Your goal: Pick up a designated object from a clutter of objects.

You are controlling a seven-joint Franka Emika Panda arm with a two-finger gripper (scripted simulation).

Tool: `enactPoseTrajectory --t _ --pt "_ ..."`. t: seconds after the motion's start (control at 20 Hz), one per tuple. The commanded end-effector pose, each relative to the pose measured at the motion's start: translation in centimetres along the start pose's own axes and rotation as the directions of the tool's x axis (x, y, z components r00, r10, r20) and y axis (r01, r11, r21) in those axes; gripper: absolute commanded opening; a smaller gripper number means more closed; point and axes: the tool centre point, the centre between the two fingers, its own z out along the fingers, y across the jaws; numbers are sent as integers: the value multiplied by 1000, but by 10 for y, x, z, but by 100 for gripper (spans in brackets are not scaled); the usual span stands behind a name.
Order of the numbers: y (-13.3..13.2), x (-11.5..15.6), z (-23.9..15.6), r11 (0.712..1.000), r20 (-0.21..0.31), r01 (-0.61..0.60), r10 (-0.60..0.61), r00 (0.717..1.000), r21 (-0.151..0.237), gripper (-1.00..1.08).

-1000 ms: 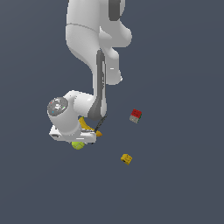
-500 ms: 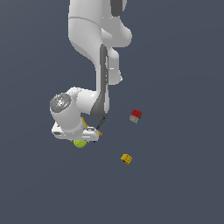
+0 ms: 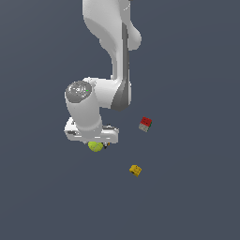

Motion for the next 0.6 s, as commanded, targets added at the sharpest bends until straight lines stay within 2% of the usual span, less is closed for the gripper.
enactPoseTrajectory --t 0.0,0.55 --pt "-21 -3 -24 1000 -2 1 -1 1000 0 -100" --pt "-113 -19 -131 1000 -2 1 -1 1000 -3 -100"
